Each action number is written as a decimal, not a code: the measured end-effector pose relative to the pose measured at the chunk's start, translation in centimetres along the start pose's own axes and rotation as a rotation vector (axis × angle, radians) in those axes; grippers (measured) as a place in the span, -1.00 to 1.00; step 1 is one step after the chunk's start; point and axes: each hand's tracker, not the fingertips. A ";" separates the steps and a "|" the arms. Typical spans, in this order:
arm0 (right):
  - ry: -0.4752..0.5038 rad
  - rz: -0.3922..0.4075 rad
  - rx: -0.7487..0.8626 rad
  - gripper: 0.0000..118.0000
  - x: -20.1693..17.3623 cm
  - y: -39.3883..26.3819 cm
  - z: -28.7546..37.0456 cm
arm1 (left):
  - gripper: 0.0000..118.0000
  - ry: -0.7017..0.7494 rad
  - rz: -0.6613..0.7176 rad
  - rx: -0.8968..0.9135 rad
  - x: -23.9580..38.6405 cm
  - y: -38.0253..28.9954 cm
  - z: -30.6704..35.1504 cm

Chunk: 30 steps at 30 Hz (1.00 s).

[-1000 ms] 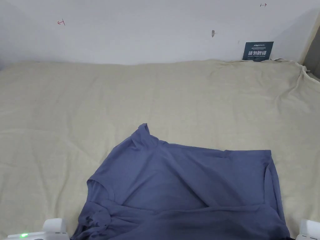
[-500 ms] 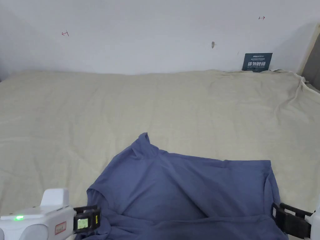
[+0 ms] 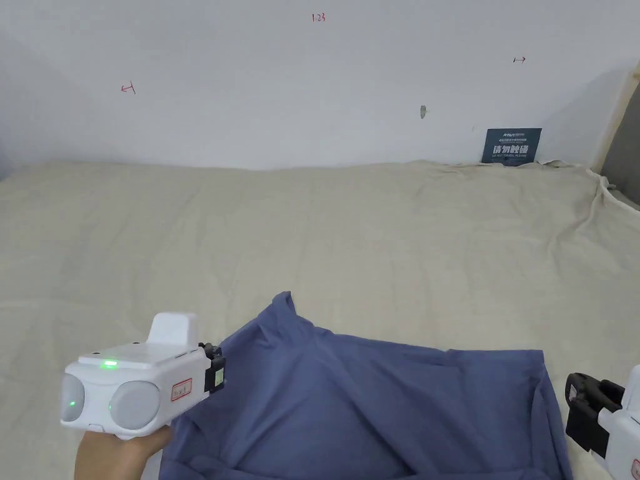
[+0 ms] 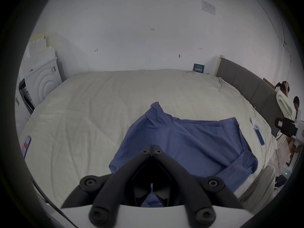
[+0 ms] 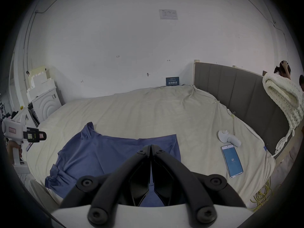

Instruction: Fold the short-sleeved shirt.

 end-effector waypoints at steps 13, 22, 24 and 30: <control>-0.020 -0.008 -0.067 -0.98 0.8 1.4 -6.0 | -1.00 -0.029 0.012 -0.225 -4.3 7.1 -18.1; -0.049 -0.008 -0.118 -0.98 1.8 0.9 -8.1 | 0.58 -0.014 -0.016 -0.346 -4.3 8.5 -25.0; -0.057 -0.007 -0.127 -0.98 2.0 0.8 -8.2 | 0.58 -0.001 -0.030 -0.366 -4.3 8.3 -25.7; -0.063 -0.018 -0.148 -0.98 2.4 0.4 -8.4 | -0.07 -0.018 -0.044 -0.453 -3.4 7.7 -27.3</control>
